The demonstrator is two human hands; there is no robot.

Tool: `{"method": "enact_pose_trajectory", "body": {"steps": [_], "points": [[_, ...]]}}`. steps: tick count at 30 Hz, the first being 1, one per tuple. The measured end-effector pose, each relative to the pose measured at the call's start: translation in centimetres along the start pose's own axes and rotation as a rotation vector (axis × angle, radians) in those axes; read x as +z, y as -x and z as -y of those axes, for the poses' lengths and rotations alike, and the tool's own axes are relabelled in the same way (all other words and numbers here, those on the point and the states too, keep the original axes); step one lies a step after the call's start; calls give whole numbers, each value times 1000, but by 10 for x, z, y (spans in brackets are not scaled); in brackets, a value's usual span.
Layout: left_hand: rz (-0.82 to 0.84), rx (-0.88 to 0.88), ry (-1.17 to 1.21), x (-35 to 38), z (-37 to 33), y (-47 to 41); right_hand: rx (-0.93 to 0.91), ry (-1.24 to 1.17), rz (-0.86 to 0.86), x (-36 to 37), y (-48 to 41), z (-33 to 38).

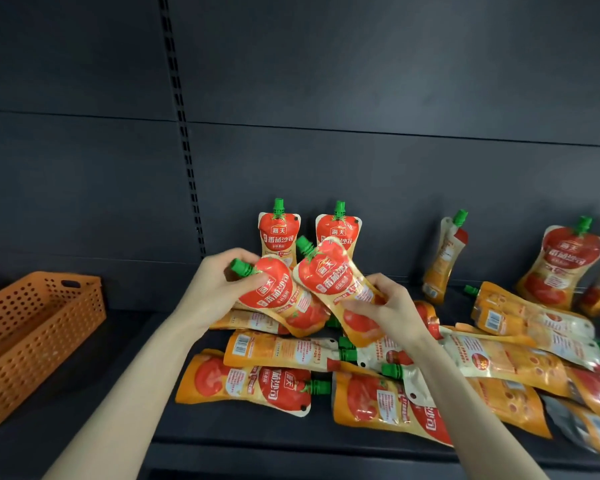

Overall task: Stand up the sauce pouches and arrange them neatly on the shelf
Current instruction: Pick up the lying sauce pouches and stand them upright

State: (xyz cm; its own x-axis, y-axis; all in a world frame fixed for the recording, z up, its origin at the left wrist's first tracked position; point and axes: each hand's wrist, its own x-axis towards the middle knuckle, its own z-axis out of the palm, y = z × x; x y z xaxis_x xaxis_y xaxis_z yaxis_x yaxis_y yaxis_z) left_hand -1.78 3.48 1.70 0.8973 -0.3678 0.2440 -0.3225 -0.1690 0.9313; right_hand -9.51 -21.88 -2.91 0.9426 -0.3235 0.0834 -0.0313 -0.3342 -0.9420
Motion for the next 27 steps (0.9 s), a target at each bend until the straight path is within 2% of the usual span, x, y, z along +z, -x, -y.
{"method": "enact_pose_trajectory", "body": {"steps": [5, 8, 17, 23, 27], "points": [[-10, 104, 94, 38, -17, -21, -32, -139, -54, -8, 1, 6], [-19, 169, 107, 63, -25, -37, -60, -114, -127, -24, -5, 7], [26, 315, -144, 102, -23, -89, -79, -22, -239, -60, -50, -11], [-4, 262, -230, 112, -4, -103, -55, 91, -213, -59, -77, -22], [-74, 189, -149, 109, 6, -102, -3, 160, -156, -53, -79, -32]]}}
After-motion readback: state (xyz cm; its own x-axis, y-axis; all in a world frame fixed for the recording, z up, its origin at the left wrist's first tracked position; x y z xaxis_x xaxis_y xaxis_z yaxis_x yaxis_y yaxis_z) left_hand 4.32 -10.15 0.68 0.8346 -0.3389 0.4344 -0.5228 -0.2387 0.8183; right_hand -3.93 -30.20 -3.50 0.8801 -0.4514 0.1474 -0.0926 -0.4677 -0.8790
